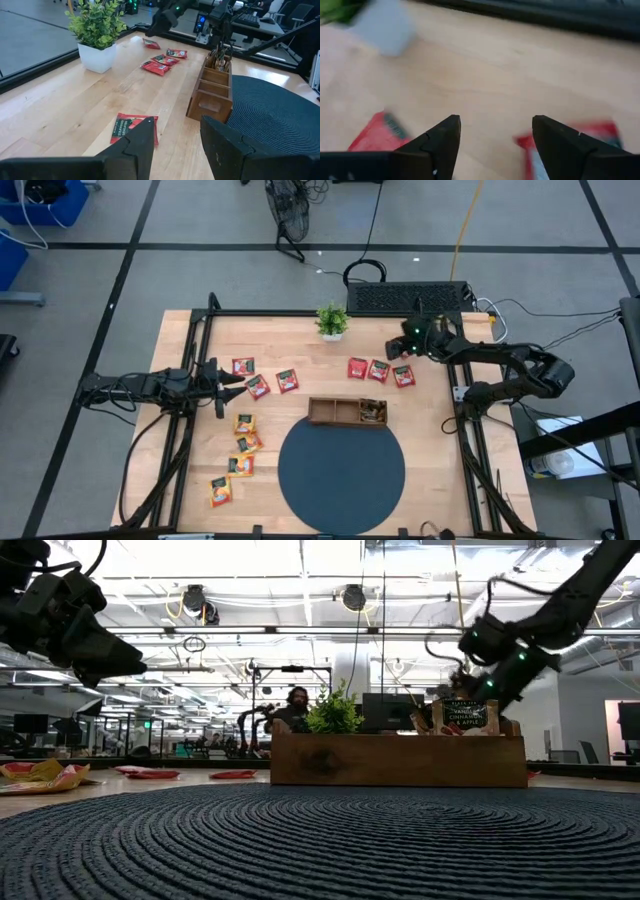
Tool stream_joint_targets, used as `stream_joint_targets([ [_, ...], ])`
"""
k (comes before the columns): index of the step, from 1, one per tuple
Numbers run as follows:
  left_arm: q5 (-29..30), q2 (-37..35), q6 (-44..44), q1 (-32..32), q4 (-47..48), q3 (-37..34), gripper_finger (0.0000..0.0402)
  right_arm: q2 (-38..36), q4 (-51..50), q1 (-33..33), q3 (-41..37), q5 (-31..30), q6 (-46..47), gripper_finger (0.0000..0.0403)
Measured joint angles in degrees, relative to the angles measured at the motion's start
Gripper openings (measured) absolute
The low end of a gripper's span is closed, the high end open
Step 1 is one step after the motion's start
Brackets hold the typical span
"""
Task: Pick & Place Tea
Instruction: Put the red tea bag into the middle slot of the wooden organizer
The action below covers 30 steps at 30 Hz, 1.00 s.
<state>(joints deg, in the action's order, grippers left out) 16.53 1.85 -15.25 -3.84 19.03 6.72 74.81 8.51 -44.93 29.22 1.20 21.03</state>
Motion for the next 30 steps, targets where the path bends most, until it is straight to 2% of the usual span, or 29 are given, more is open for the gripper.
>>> stream_joint_targets([
  [2, 0.0, 0.0, 0.0, 0.0, 0.0, 0.0, 0.0161, -0.3, -2.4, 3.6, 2.5, -3.7, -5.1, 0.0225],
  [5, 0.0, 0.0, 0.0, 0.0, 0.0, 0.0, 0.0161, -0.3, -13.3, 9.5, 8.4, -14.7, -10.6, 0.0216],
  [8, 0.0, 0.0, 0.0, 0.0, 0.0, 0.0, 0.0161, 0.4, -21.4, 14.8, 12.8, -25.2, -12.5, 0.0208],
  [10, 0.0, 0.0, 0.0, 0.0, 0.0, 0.0, 0.0161, 0.4, -23.1, 17.3, 13.8, -28.3, -12.8, 0.0206],
  [14, 0.0, 0.0, 0.0, 0.0, 0.0, 0.0, 0.0161, 0.4, -25.8, 18.3, 14.1, -28.1, -12.1, 0.0205],
  [19, 0.0, 0.0, 0.0, 0.0, 0.0, 0.0, 0.0161, 1.4, -29.1, 15.6, 14.1, -27.9, -8.5, 0.0205],
  [23, 0.0, 0.0, 0.0, 0.0, 0.0, 0.0, 0.0161, 5.4, -28.8, 13.8, 14.1, -23.6, -8.5, 0.0205],
  [30, 0.0, 0.0, 0.0, 0.0, 0.0, 0.0, 0.0161, 12.2, -28.2, 11.9, 14.1, -23.4, -10.0, 0.0206],
])
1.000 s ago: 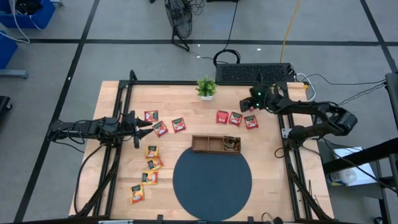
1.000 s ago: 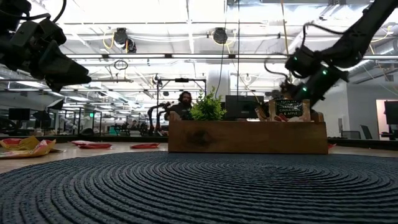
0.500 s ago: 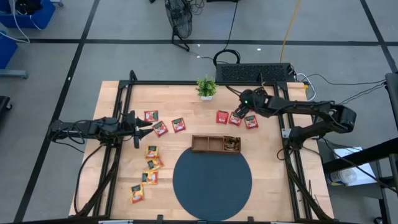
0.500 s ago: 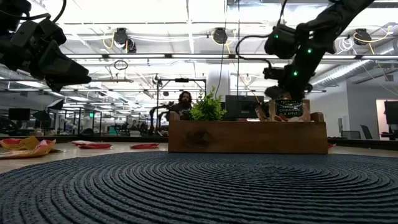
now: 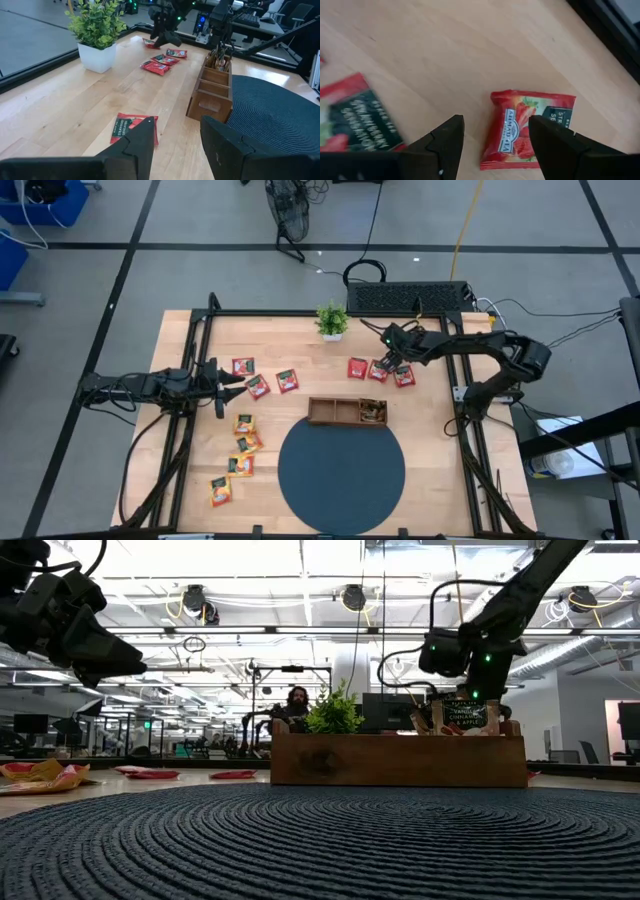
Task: Pick & Place Tea
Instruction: Put the red tea bag into the middle slot of the wooden organizer
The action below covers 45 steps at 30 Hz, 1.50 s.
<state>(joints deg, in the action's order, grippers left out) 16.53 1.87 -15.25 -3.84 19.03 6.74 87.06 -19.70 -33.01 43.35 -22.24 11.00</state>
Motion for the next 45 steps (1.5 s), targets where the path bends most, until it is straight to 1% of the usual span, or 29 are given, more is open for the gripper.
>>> stream_joint_targets([
  [4, 0.0, 0.0, 0.0, 0.0, 0.0, 0.0, 0.0161, 0.2, 0.0, -0.9, 0.0, 0.3, 0.1, 0.0206],
  [7, 0.0, 0.0, 0.0, 0.0, 0.0, 0.0, 0.0161, 0.2, -0.6, -2.3, 0.0, 5.0, 0.3, 0.0206],
  [9, 0.0, 0.0, 0.0, 0.0, 0.0, 0.0, 0.0161, 0.5, -1.2, -3.0, 0.0, 7.0, 0.9, 0.0206],
  [16, 0.0, 0.0, 0.0, 0.0, 0.0, 0.0, 0.0161, 1.7, -2.8, -4.5, 0.2, 6.9, 2.5, 0.0205],
  [18, 0.0, 0.0, 0.0, 0.0, 0.0, 0.0, 0.0161, 1.8, -2.9, -4.5, 0.2, 6.4, 3.3, 0.0198],
  [20, 0.0, 0.0, 0.0, 0.0, 0.0, 0.0, 0.0161, 1.8, -3.0, -4.5, 0.2, 5.7, 3.3, 0.0182],
  [22, 0.0, 0.0, 0.0, 0.0, 0.0, 0.0, 0.0161, 1.8, -3.3, -4.4, 0.1, 5.8, 4.1, 0.0156],
  [25, 0.0, 0.0, 0.0, 0.0, 0.0, 0.0, 0.0161, 1.9, -3.7, -4.4, 0.0, 5.7, 4.9, 0.01],
  [28, 0.0, 0.0, 0.0, 0.0, 0.0, 0.0, 0.0161, 1.8, -3.5, -4.4, -0.6, 5.7, 4.6, 0.0034],
  [29, 0.0, 0.0, 0.0, 0.0, 0.0, 0.0, 0.0161, 1.7, -3.4, -4.4, -0.8, 5.6, 4.4, 0.0019],
  [30, 0.0, 0.0, 0.0, 0.0, 0.0, 0.0, 0.0161, 1.7, -3.3, -4.4, -1.2, 5.5, 3.7, 0.0013],
  [33, 0.0, 0.0, 0.0, 0.0, 0.0, 0.0, 0.0161, 1.7, -1.7, -3.8, -2.5, 5.1, 3.0, 0.0013],
  [35, 0.0, 0.0, 0.0, 0.0, 0.0, 0.0, 0.0161, 1.6, -0.6, -2.5, -2.9, 3.3, 1.8, 0.0008],
  [39, 0.0, 0.0, 0.0, 0.0, 0.0, 0.0, 0.0161, 0.7, 1.6, 2.7, -3.3, -3.7, -0.5, 0.0005],
  [42, 0.0, 0.0, 0.0, 0.0, 0.0, 0.0, 0.0161, -1.8, 5.5, 7.6, -3.1, -8.8, -1.9, 0.0003],
  [45, 0.0, 0.0, 0.0, 0.0, 0.0, 0.0, 0.0161, -4.3, 7.1, 13.4, -3.1, -14.6, -2.7, 0.0002],
])
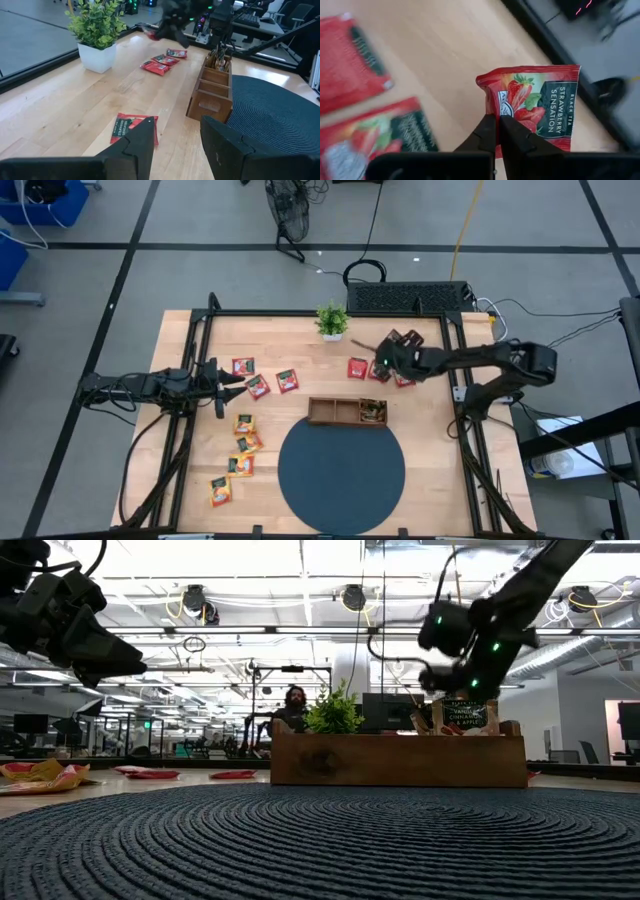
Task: Pick & Place Tea
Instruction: Put the red tea bag into the middle slot of the wooden organizer
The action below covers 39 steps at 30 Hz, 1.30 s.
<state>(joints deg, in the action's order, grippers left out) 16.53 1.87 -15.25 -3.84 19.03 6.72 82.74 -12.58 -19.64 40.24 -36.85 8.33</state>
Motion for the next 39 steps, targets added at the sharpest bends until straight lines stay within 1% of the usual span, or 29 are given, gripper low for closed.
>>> stream_joint_targets([
  [4, 0.0, 0.0, 0.0, 0.0, 0.0, 0.0, 0.0161, -3.1, 3.0, 8.9, 0.0, -6.9, -3.4, 0.0001],
  [6, 0.0, 0.0, 0.0, 0.0, 0.0, 0.0, 0.0161, -4.1, 4.5, 13.8, 0.0, -8.3, -5.3, 0.0001],
  [10, 0.0, 0.0, 0.0, 0.0, 0.0, 0.0, 0.0161, -5.2, 10.5, 22.8, 0.0, -7.9, -9.7, 0.0001],
  [12, 0.0, 0.0, 0.0, 0.0, 0.0, 0.0, 0.0161, -5.2, 13.7, 26.6, 0.5, -6.3, -11.1, 0.0],
  [14, 0.0, 0.0, 0.0, 0.0, 0.0, 0.0, 0.0161, -5.2, 14.1, 29.6, 2.6, -4.9, -10.9, 0.0],
  [16, 0.0, 0.0, 0.0, 0.0, 0.0, 0.0, 0.0161, -4.4, 11.0, 32.0, 6.4, -5.1, -9.7, 0.0],
  [18, 0.0, 0.0, 0.0, 0.0, 0.0, 0.0, 0.0161, -2.8, 4.7, 33.5, 11.1, -5.1, -8.0, 0.0],
  [21, 0.0, 0.0, 0.0, 0.0, 0.0, 0.0, 0.0161, 1.5, -4.9, 34.7, 19.3, -4.6, -4.7, 0.0],
  [23, 0.0, 0.0, 0.0, 0.0, 0.0, 0.0, 0.0161, 5.2, -11.1, 35.3, 24.4, -1.1, -2.2, 0.0],
  [27, 0.0, 0.0, 0.0, 0.0, 0.0, 0.0, 0.0161, 13.5, -16.7, 35.6, 31.1, 9.3, 2.0, 0.0],
  [31, 0.0, 0.0, 0.0, 0.0, 0.0, 0.0, 0.0161, 19.2, -18.8, 35.5, 34.0, 13.8, 6.3, 0.0],
  [32, 0.0, 0.0, 0.0, 0.0, 0.0, 0.0, 0.0161, 19.8, -19.0, 35.5, 34.2, 13.6, 7.1, 0.0],
  [34, 0.0, 0.0, 0.0, 0.0, 0.0, 0.0, 0.0161, 20.4, -20.6, 35.5, 34.3, 10.5, 9.1, 0.0],
  [37, 0.0, 0.0, 0.0, 0.0, 0.0, 0.0, 0.0161, 21.3, -24.7, 35.5, 34.3, 6.9, 14.8, 0.0],
  [39, 0.0, 0.0, 0.0, 0.0, 0.0, 0.0, 0.0161, 21.4, -26.1, 35.5, 34.2, 6.8, 17.5, 0.0],
])
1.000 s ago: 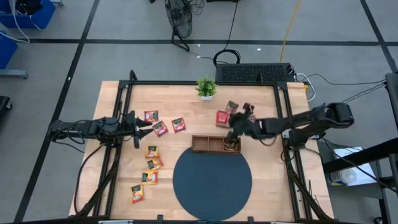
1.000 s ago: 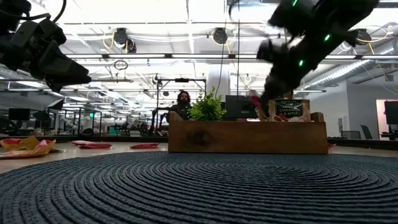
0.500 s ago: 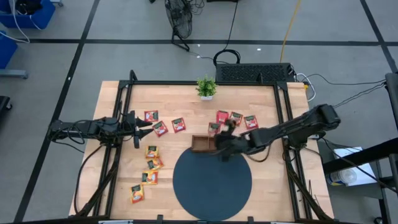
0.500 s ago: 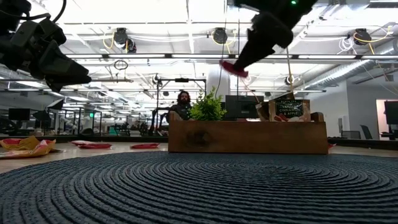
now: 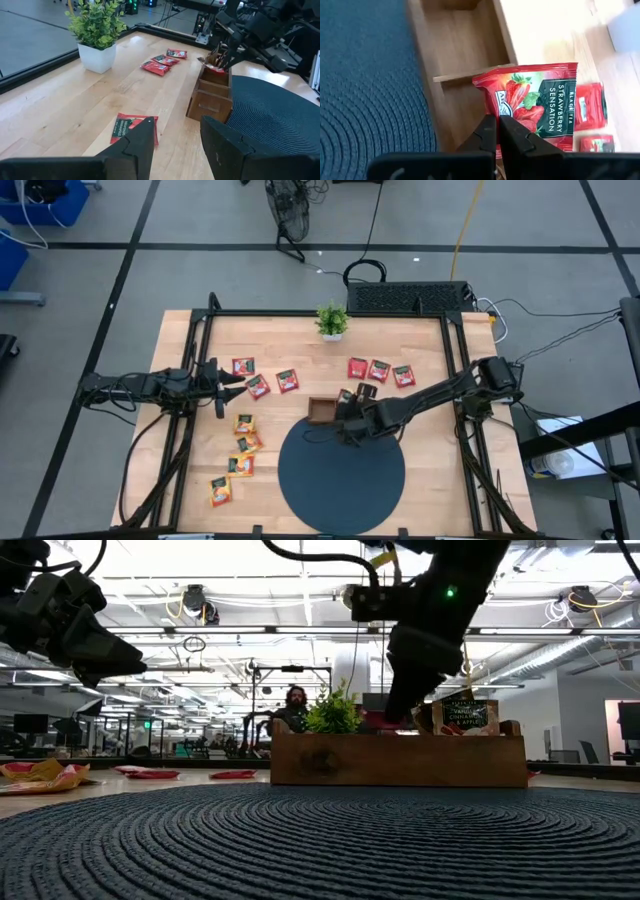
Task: Pick & Place Tea
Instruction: Put the red tea bag into the middle slot of the wooden organizer
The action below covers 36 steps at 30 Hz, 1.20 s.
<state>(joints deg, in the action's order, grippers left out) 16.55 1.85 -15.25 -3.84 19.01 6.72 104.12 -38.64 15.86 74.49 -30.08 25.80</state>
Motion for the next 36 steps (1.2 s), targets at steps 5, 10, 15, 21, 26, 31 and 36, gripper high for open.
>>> stream_joint_targets([
  [5, 0.0, 0.0, 0.0, 0.0, 0.0, 0.0, 0.0161, 1.3, 0.7, 0.1, -0.2, 0.1, 0.5, 0.0],
  [10, 0.0, 0.0, 0.0, 0.0, 0.0, 0.0, 0.0161, 1.8, 0.2, -0.5, -0.2, 0.1, 2.7, 0.0037],
  [15, 0.0, 0.0, 0.0, 0.0, 0.0, 0.0, 0.0161, 1.7, 0.5, -0.7, -0.2, -1.4, 3.0, 0.0113],
  [21, 0.0, 0.0, 0.0, 0.0, 0.0, 0.0, 0.0161, 1.7, 1.1, -0.5, -0.2, -2.1, 2.3, 0.0186],
  [26, 0.0, 0.0, 0.0, 0.0, 0.0, 0.0, 0.0161, 1.7, 1.5, -0.4, -0.2, 3.4, 2.0, 0.0199],
  [31, 0.0, 0.0, 0.0, 0.0, 0.0, 0.0, 0.0161, 1.7, 2.9, -0.4, -0.2, 6.1, 0.8, 0.0194],
  [36, 0.0, 0.0, 0.0, 0.0, 0.0, 0.0, 0.0161, 1.7, 4.0, -0.4, -0.2, 6.3, -1.4, 0.0193],
])
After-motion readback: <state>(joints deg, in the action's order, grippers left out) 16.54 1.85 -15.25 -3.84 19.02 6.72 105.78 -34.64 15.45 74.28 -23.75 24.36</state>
